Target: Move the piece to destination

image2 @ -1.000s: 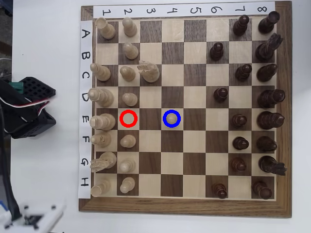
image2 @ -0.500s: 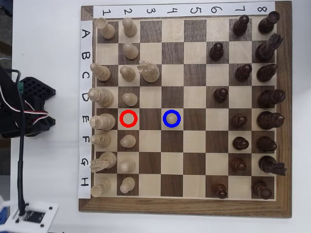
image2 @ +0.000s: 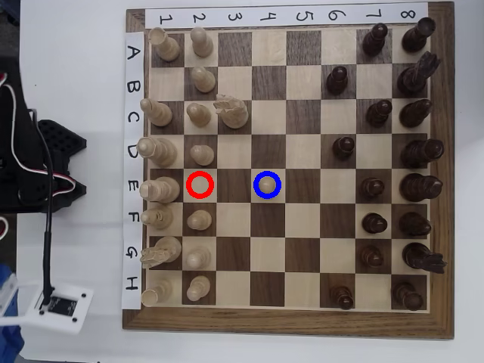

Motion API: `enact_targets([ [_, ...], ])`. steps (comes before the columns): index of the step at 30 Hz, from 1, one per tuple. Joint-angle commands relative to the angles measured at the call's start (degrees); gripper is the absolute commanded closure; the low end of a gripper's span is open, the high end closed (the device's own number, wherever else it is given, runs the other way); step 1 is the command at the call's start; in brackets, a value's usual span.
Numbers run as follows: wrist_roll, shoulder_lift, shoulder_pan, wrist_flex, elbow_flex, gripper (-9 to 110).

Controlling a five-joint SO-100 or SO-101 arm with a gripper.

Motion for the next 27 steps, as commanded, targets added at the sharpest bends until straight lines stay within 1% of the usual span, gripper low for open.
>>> enact_targets([
  [1,-1.1,11.5,3.4,-2.5,8.9,101],
  [9,-1.8,19.0,3.8,-1.3,18.4,101],
  [16,-2.6,25.0,3.6,3.1,23.7,101],
  [23,-2.5,25.7,1.5,7.1,23.6,101],
  [27,-3.4,25.7,1.2,11.3,22.4,101],
])
